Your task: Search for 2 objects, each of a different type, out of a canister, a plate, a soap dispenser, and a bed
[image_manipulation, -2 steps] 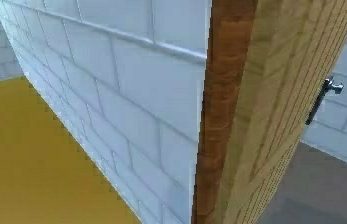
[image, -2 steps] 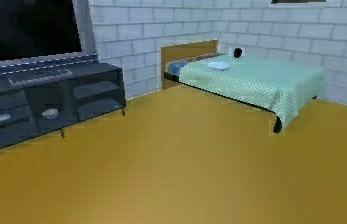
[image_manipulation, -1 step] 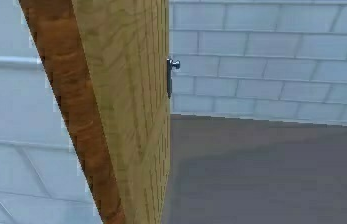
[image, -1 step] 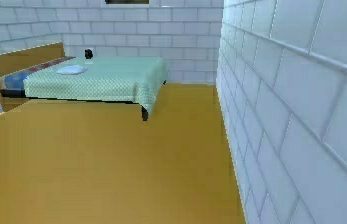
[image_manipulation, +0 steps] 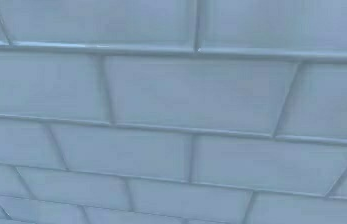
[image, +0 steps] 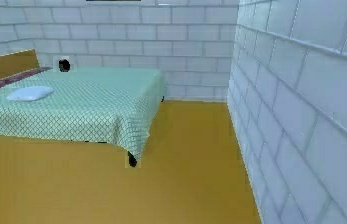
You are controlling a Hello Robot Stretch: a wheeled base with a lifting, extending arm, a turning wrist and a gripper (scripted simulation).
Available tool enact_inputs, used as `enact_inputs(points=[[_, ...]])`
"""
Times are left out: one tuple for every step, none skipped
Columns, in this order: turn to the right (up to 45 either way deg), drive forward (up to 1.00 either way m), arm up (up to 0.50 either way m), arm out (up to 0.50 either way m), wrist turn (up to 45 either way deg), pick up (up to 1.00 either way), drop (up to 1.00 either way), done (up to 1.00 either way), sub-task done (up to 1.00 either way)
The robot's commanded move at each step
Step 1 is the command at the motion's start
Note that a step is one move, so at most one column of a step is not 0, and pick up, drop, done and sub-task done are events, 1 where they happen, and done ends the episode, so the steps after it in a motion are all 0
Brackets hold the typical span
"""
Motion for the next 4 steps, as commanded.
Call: enact_inputs(points=[[0.0,1.0,0.0,0.0,0.0,0.0,0.0,0.0,0.0],[-39.0,0.0,0.0,0.0,0.0,0.0,0.0,0.0,0.0],[0.0,0.0,0.0,0.0,0.0,0.0,0.0,0.0,1.0],[-45.0,0.0,0.0,0.0,0.0,0.0,0.0,0.0,0.0]])
